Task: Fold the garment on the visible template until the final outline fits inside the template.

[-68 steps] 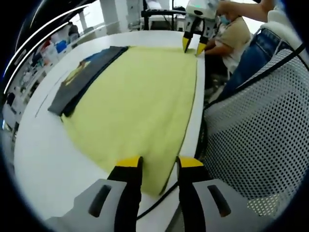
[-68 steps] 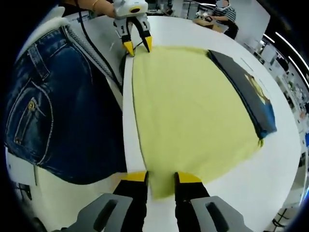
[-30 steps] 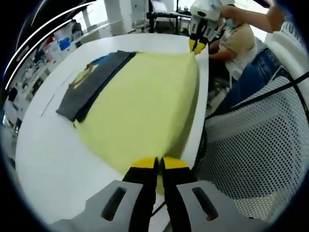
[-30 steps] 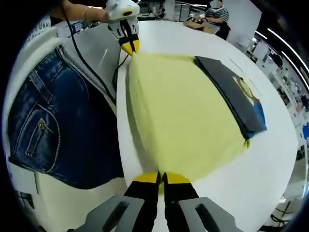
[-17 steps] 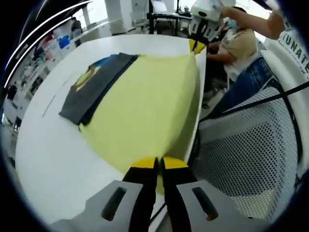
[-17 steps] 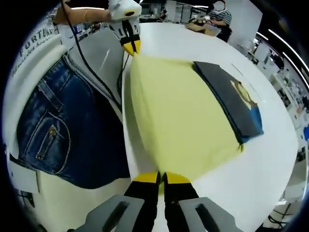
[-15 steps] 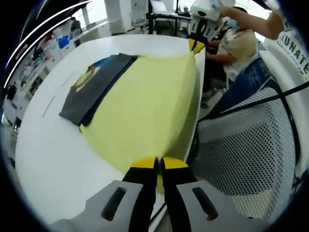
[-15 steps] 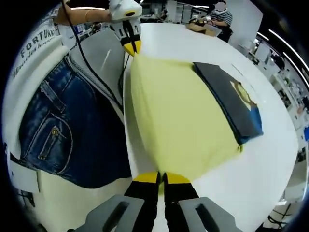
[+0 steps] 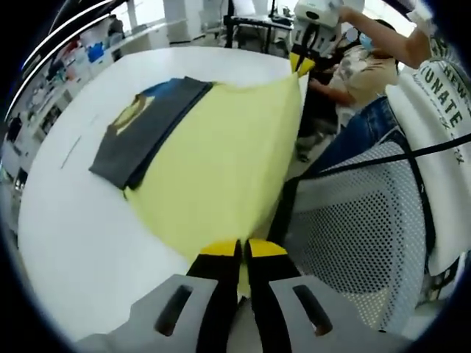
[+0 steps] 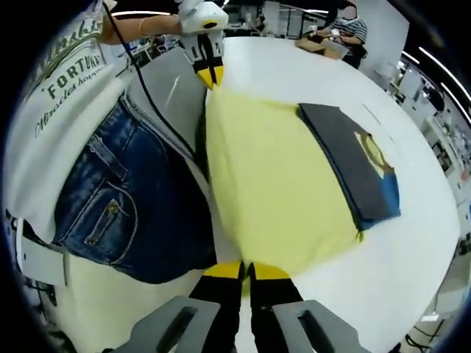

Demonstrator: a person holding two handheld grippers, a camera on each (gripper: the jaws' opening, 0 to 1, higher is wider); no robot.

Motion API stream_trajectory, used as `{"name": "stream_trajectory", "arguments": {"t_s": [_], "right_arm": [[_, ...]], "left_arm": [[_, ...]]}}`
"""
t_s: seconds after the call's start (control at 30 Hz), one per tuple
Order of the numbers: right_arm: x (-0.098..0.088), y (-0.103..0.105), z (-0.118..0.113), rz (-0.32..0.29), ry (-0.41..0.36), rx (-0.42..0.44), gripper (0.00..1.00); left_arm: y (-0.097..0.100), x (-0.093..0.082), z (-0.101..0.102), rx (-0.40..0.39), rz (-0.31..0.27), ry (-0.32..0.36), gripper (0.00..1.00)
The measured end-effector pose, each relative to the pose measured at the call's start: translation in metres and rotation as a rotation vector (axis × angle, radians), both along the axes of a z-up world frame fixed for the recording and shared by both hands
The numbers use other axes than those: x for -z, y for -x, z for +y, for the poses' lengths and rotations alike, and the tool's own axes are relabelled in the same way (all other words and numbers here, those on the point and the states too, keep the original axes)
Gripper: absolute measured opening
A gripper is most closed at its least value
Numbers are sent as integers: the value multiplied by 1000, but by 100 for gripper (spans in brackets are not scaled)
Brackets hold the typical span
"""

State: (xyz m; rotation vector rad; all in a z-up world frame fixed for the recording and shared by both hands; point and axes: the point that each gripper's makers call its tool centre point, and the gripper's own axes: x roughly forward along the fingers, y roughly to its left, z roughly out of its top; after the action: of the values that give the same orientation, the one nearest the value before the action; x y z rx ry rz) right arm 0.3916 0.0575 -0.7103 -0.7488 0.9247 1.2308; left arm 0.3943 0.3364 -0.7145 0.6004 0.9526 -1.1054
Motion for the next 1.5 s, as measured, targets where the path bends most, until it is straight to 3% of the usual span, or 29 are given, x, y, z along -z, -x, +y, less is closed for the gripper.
{"name": "stream_trajectory", "arguments": {"t_s": [0.37,0.67,1.03,1.5], "right_arm": [[-14,13,2,43,9,-39,0],[-20,14,2,61,21,-67,0],[-34,-16,0,-57,36,-59,0],[-43,-66,-4,-206,59,5,0]], "left_arm": [[10,-6,2,26,49,-5,1],[14,-20,3,31,79,-2,1],[-13,-40,1,27,8,-6,1],[-70,-65,-5,16,-143,8,1]]}}
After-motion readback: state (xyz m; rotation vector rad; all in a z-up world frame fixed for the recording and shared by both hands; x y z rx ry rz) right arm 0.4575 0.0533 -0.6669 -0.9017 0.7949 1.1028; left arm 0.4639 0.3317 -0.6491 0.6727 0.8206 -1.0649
